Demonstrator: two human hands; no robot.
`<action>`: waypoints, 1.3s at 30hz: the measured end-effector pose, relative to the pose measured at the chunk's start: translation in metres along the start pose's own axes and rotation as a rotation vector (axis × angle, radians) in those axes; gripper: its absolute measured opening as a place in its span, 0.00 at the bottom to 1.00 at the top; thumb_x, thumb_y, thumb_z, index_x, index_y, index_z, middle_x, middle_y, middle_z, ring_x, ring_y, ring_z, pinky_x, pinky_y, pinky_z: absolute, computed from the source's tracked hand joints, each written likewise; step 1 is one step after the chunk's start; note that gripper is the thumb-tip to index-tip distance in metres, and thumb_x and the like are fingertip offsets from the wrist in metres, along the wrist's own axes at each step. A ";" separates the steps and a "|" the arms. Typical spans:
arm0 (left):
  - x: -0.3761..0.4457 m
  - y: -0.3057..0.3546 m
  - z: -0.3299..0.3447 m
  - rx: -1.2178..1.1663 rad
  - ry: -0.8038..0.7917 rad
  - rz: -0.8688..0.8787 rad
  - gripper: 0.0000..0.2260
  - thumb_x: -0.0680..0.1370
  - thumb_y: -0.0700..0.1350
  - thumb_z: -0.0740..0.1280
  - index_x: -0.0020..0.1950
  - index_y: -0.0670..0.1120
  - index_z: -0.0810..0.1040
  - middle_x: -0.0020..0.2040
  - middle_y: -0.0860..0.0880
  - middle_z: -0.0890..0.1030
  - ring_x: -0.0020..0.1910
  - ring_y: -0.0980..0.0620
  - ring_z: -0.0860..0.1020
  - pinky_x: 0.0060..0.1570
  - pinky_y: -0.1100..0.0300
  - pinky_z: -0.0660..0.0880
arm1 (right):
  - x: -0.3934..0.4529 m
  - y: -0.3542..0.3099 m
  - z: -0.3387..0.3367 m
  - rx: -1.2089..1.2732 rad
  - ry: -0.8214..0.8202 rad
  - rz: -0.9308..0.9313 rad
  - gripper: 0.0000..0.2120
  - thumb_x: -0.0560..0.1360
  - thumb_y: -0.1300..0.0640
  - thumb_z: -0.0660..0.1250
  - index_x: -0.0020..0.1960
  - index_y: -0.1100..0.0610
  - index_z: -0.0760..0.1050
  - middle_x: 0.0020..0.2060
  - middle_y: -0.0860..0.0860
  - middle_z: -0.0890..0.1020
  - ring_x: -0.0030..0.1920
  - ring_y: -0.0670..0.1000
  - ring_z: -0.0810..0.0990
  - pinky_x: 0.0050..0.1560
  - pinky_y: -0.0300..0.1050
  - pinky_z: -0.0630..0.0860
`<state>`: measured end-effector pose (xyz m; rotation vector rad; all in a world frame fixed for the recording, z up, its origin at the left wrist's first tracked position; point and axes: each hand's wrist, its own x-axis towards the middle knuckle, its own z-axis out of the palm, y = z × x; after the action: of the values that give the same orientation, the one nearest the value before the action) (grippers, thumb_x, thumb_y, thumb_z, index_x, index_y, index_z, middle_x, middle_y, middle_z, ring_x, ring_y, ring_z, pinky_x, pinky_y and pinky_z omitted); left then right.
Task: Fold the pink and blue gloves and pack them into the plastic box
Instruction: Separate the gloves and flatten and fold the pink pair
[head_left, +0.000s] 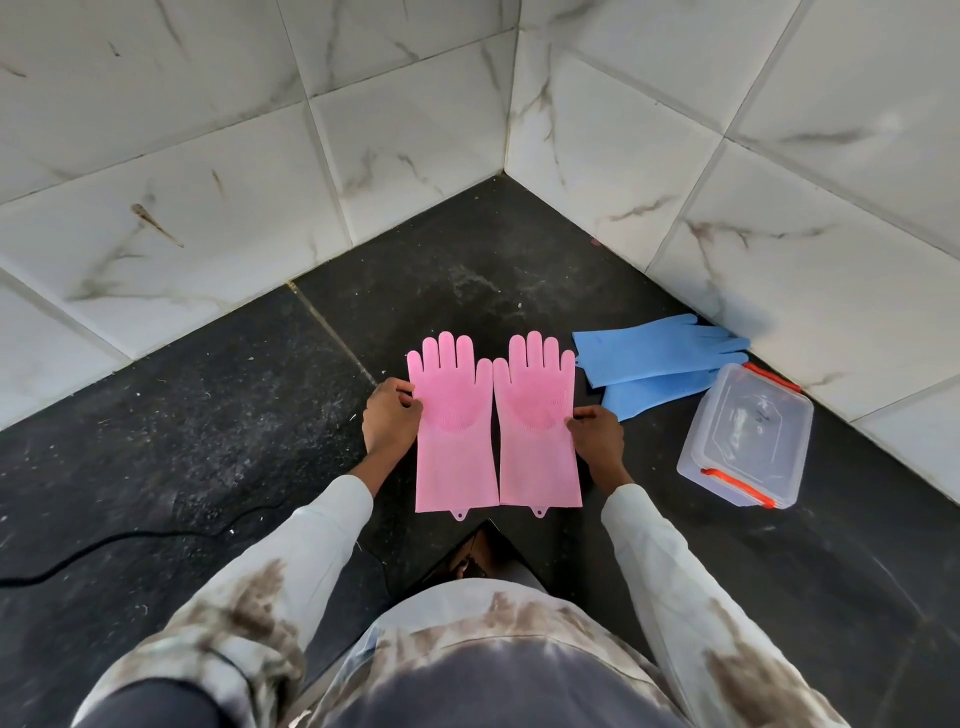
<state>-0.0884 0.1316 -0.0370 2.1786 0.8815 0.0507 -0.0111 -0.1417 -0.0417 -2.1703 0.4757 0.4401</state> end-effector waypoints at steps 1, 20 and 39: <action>0.000 0.000 0.000 -0.008 0.010 0.005 0.13 0.84 0.39 0.70 0.68 0.42 0.82 0.64 0.44 0.85 0.62 0.45 0.85 0.66 0.47 0.83 | 0.001 -0.001 0.000 0.037 -0.014 0.020 0.16 0.83 0.58 0.69 0.70 0.61 0.79 0.67 0.57 0.82 0.67 0.60 0.81 0.72 0.56 0.76; 0.004 -0.005 -0.006 -0.285 -0.012 -0.096 0.25 0.89 0.50 0.63 0.46 0.30 0.83 0.43 0.33 0.85 0.42 0.32 0.82 0.50 0.41 0.84 | -0.059 -0.090 0.102 0.062 -0.586 -0.293 0.26 0.80 0.61 0.72 0.75 0.54 0.68 0.59 0.60 0.81 0.53 0.60 0.88 0.53 0.49 0.87; 0.003 -0.002 -0.011 -0.123 -0.032 -0.058 0.10 0.83 0.41 0.71 0.54 0.35 0.88 0.56 0.40 0.87 0.55 0.42 0.86 0.62 0.49 0.83 | -0.044 -0.041 0.089 -0.221 -0.190 -0.243 0.11 0.83 0.51 0.69 0.59 0.58 0.79 0.55 0.54 0.85 0.56 0.54 0.85 0.62 0.49 0.82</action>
<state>-0.0904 0.1413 -0.0315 2.0341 0.8993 0.0408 -0.0419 -0.0392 -0.0448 -2.3320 0.0585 0.5782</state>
